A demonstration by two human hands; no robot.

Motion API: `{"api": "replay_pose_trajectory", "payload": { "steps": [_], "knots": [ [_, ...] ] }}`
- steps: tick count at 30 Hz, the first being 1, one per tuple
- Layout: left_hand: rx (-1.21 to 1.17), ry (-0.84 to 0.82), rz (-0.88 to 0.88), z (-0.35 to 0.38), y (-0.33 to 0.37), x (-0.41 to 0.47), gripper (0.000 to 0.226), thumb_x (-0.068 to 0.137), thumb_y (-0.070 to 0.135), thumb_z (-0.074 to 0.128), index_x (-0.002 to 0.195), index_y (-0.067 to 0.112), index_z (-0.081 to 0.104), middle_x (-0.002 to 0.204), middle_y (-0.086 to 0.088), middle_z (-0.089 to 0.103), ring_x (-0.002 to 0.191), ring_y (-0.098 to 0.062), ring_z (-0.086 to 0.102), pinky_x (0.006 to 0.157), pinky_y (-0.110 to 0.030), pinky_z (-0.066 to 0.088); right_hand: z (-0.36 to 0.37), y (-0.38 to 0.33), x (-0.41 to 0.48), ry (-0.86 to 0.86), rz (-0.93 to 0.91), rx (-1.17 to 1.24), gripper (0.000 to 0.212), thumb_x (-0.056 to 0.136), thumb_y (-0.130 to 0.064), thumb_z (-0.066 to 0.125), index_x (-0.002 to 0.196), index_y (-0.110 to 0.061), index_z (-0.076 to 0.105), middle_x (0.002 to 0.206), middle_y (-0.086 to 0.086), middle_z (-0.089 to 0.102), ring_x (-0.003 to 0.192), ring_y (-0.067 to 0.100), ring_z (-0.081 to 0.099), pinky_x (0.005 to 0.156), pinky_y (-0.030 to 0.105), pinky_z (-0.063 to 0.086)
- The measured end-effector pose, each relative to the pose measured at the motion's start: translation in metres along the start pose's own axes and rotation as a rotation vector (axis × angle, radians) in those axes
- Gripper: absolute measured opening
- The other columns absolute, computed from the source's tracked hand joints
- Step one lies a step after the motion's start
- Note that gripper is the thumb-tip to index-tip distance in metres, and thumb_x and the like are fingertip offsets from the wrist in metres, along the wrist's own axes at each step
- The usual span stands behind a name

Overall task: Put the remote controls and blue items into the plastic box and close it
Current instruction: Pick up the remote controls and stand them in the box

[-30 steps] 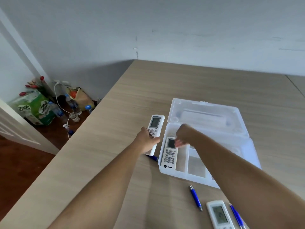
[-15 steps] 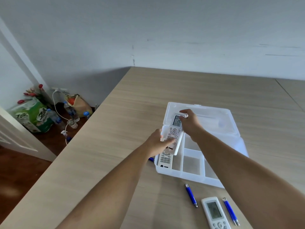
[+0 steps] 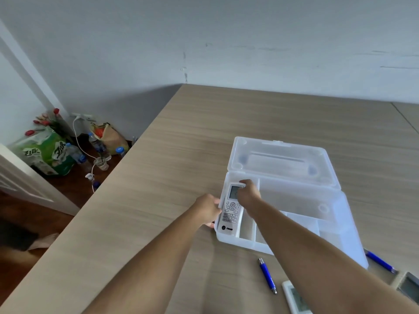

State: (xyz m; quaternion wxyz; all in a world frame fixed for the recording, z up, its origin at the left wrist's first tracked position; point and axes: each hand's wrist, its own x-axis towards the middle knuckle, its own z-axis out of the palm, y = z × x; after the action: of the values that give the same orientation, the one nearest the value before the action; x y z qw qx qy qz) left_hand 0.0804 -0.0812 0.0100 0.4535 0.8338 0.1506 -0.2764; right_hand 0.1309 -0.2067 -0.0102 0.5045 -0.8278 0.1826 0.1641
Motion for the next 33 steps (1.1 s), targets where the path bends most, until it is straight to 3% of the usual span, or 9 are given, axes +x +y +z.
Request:
{"api": "replay_pose_trajectory", "payload": {
  "steps": [5, 8, 11, 14, 19, 23, 26, 28, 33],
  "knots": [
    [0.036, 0.026, -0.025, 0.0, 0.003, 0.001, 0.031, 0.098, 0.006, 0.046, 0.124, -0.003, 0.058, 0.118, -0.016, 0.063, 0.098, -0.029, 0.065, 0.081, -0.036, 0.058, 0.015, 0.01, -0.007, -0.003, 0.069, -0.086, 0.073, 0.083, 0.007, 0.031, 0.15, -0.021, 0.021, 0.144, 0.013, 0.042, 0.117, 0.035, 0.054, 0.077, 0.035, 0.046],
    [0.054, 0.014, -0.009, 0.001, 0.005, -0.002, 0.032, 0.097, 0.005, 0.043, 0.122, 0.004, 0.063, 0.108, -0.012, 0.064, 0.089, -0.027, 0.062, 0.076, -0.033, 0.057, 0.019, 0.016, -0.012, -0.049, 0.078, -0.099, 0.063, 0.088, 0.0, 0.036, 0.148, -0.013, 0.022, 0.14, 0.016, 0.044, 0.109, 0.031, 0.053, 0.08, 0.037, 0.045],
    [0.063, -0.001, 0.008, 0.001, 0.008, -0.005, 0.037, 0.094, 0.002, 0.041, 0.118, 0.009, 0.068, 0.1, -0.008, 0.065, 0.084, -0.025, 0.062, 0.067, -0.031, 0.058, 0.021, 0.02, -0.019, -0.09, 0.089, -0.068, 0.038, 0.092, -0.004, 0.043, 0.129, 0.002, 0.045, 0.116, 0.017, 0.057, 0.092, 0.023, 0.045, 0.081, 0.034, 0.045],
    [0.081, 0.001, 0.025, 0.001, 0.011, -0.009, 0.037, 0.092, 0.002, 0.042, 0.113, 0.008, 0.071, 0.091, -0.007, 0.063, 0.079, -0.023, 0.059, 0.059, -0.025, 0.054, 0.017, 0.019, -0.026, -0.114, 0.168, -0.033, 0.011, 0.091, -0.002, 0.043, 0.09, -0.004, 0.054, 0.077, 0.007, 0.052, 0.087, 0.026, 0.051, 0.076, 0.031, 0.045],
    [0.101, 0.032, 0.03, 0.001, 0.01, -0.008, 0.033, 0.092, 0.002, 0.042, 0.105, 0.008, 0.072, 0.071, -0.001, 0.058, 0.071, -0.021, 0.057, 0.059, -0.028, 0.055, 0.012, 0.016, -0.027, -0.107, 0.244, -0.052, 0.032, 0.084, -0.001, 0.039, 0.109, 0.001, 0.059, 0.109, 0.022, 0.067, 0.098, 0.039, 0.066, 0.088, 0.049, 0.056],
    [0.258, 0.113, 0.059, 0.003, 0.012, -0.011, 0.026, 0.088, 0.012, 0.045, 0.104, 0.01, 0.065, 0.105, -0.01, 0.068, 0.087, -0.025, 0.057, 0.077, -0.035, 0.053, -0.005, 0.007, -0.044, -0.129, 0.091, -0.211, 0.022, 0.088, -0.001, 0.039, 0.102, 0.001, 0.056, 0.084, 0.013, 0.058, 0.084, 0.029, 0.053, 0.062, 0.026, 0.044],
    [0.46, 0.355, 0.232, 0.011, 0.027, -0.019, 0.034, 0.085, 0.017, 0.046, 0.116, 0.015, 0.06, 0.124, -0.008, 0.058, 0.111, -0.028, 0.055, 0.087, -0.038, 0.049, -0.039, -0.005, -0.058, -0.007, -0.096, -0.257, 0.031, 0.086, 0.0, 0.041, 0.107, 0.001, 0.064, 0.104, 0.017, 0.067, 0.094, 0.032, 0.063, 0.075, 0.032, 0.053],
    [0.428, 0.385, 0.413, 0.026, 0.046, -0.034, 0.038, 0.088, 0.013, 0.047, 0.124, 0.015, 0.058, 0.126, -0.006, 0.056, 0.115, -0.025, 0.055, 0.089, -0.033, 0.046, -0.072, -0.005, -0.071, 0.111, -0.186, -0.144, 0.034, 0.084, 0.0, 0.04, 0.103, -0.007, 0.068, 0.108, 0.015, 0.07, 0.096, 0.032, 0.067, 0.08, 0.034, 0.055],
    [0.448, -0.03, 0.697, 0.093, 0.089, -0.091, 0.031, 0.09, 0.013, 0.048, 0.116, 0.015, 0.066, 0.098, -0.003, 0.065, 0.088, -0.018, 0.061, 0.075, -0.023, 0.045, -0.173, 0.042, -0.108, 0.616, -0.169, 0.01, 0.036, 0.082, -0.003, 0.038, 0.096, -0.011, 0.07, 0.095, 0.013, 0.072, 0.076, 0.028, 0.062, 0.061, 0.027, 0.047]
  ]
}}
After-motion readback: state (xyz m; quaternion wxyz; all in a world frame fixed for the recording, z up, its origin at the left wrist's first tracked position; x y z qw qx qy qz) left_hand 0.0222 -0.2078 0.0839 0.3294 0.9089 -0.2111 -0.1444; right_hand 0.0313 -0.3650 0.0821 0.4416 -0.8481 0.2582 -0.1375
